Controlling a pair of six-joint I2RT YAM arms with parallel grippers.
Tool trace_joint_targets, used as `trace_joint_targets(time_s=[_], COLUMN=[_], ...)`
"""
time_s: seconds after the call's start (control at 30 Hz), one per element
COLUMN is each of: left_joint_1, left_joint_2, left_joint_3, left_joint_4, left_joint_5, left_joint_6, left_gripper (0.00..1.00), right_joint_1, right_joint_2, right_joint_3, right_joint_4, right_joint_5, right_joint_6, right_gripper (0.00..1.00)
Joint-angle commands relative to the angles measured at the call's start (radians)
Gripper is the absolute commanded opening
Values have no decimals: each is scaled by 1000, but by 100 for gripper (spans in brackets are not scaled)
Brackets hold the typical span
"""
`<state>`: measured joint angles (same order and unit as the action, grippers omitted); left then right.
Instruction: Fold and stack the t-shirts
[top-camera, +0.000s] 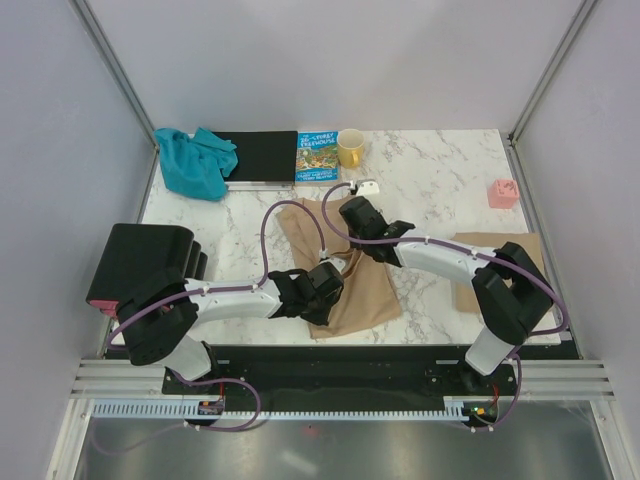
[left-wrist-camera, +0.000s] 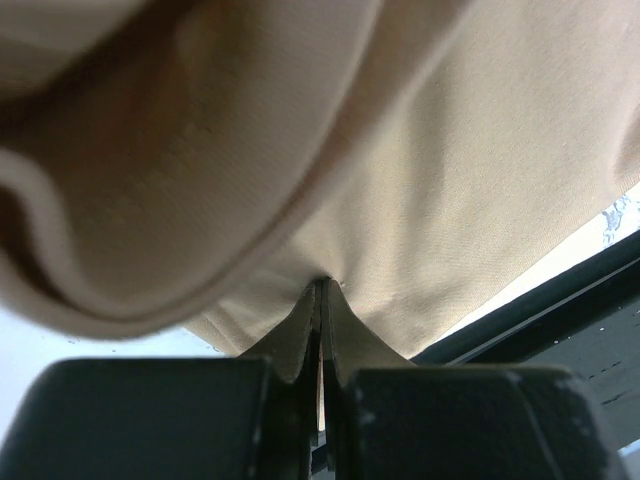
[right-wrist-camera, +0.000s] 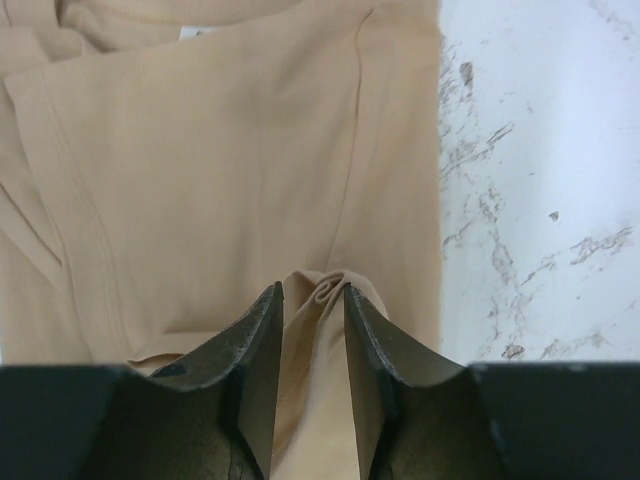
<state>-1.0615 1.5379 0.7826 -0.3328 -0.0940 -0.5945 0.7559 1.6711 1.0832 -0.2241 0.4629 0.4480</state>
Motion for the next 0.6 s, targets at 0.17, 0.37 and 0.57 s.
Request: trace_joint_targets(time_s=[0.17, 0.37, 0.57], left_joint_1=[-2, -2, -2], left_joint_2=[39, 38, -5], left_joint_3=[-28, 4, 118], left_joint_4=[-69, -92, -114], left_joint_5=[16, -44, -133], left_joint_6=[24, 16, 33], left_gripper=[2, 2, 2], right_joint_1=[-26, -59, -64], right_joint_2=[-28, -5, -10], right_joint_3=[46, 70, 35], right_joint_4=[45, 51, 63], right_joint_5=[105, 85, 30], right_joint_6=[-31, -52, -22], right_gripper=[42, 41, 40])
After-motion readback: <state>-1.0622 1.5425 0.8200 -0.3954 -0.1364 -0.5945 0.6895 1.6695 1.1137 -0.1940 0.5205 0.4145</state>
